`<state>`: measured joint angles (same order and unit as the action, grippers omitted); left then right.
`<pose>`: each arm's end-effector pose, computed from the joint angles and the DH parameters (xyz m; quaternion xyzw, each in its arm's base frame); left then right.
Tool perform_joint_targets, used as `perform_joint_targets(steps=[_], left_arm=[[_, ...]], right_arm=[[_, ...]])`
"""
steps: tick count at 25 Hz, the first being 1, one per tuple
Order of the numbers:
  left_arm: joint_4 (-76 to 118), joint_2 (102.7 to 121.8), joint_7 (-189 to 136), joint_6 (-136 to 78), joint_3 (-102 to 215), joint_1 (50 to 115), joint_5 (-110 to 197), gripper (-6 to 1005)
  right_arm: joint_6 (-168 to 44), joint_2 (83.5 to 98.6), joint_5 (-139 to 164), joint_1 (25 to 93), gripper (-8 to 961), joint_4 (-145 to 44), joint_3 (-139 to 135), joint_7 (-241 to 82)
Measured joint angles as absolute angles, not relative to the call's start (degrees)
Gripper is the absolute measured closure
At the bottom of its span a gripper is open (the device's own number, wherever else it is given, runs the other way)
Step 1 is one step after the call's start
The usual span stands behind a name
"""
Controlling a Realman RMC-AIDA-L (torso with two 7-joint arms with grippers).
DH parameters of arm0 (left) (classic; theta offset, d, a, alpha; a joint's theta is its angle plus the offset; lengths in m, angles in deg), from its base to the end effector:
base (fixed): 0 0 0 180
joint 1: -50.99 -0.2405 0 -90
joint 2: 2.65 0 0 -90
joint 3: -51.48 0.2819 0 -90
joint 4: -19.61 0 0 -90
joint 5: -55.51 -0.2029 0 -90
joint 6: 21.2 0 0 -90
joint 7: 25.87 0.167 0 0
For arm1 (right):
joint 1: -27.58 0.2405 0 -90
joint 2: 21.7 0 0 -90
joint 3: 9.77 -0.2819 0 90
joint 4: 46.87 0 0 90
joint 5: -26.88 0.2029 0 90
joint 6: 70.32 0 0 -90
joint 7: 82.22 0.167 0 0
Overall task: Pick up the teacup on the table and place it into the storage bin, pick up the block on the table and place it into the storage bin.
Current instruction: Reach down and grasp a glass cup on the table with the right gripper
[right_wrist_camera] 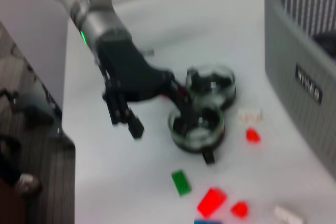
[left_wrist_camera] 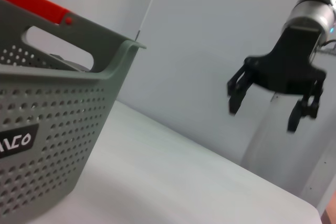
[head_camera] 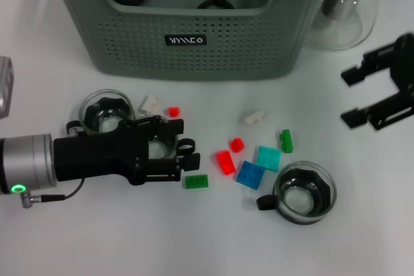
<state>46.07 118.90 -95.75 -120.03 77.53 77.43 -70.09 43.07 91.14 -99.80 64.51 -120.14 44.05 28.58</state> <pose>-0.2860 0.2734 -0.0680 -0.9152 -0.2591 -0.3037 0.0548 0.1953 0.3431 0.0472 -0.9896 0.1433 -0.0086 0.0088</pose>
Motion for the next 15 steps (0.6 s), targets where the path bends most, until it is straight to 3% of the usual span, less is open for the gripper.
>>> perform_joint_targets(steps=[1, 3, 9, 15], left_arm=[[46.1, 118.91, -95.7, -120.2, 77.6, 77.5, -70.1, 139], [46.1, 118.9, -95.7, -120.4, 77.7, 77.6, -70.1, 139], [46.1, 118.9, -94.3, -120.5, 77.9, 77.5, -70.1, 140], [46.1, 118.95, -94.0, -120.5, 77.9, 77.3, -70.1, 140]], right_arm=[[43.0, 92.2, -103.3, 65.7, 145, -120.0, 45.9, 29.9], [43.0, 92.85, -105.4, 66.5, 146, -119.8, 47.0, 30.5], [40.1, 98.31, -120.7, 71.6, 147, -117.0, 50.0, 31.2], [33.9, 98.64, -121.0, 74.9, 148, -108.1, 57.1, 32.8]])
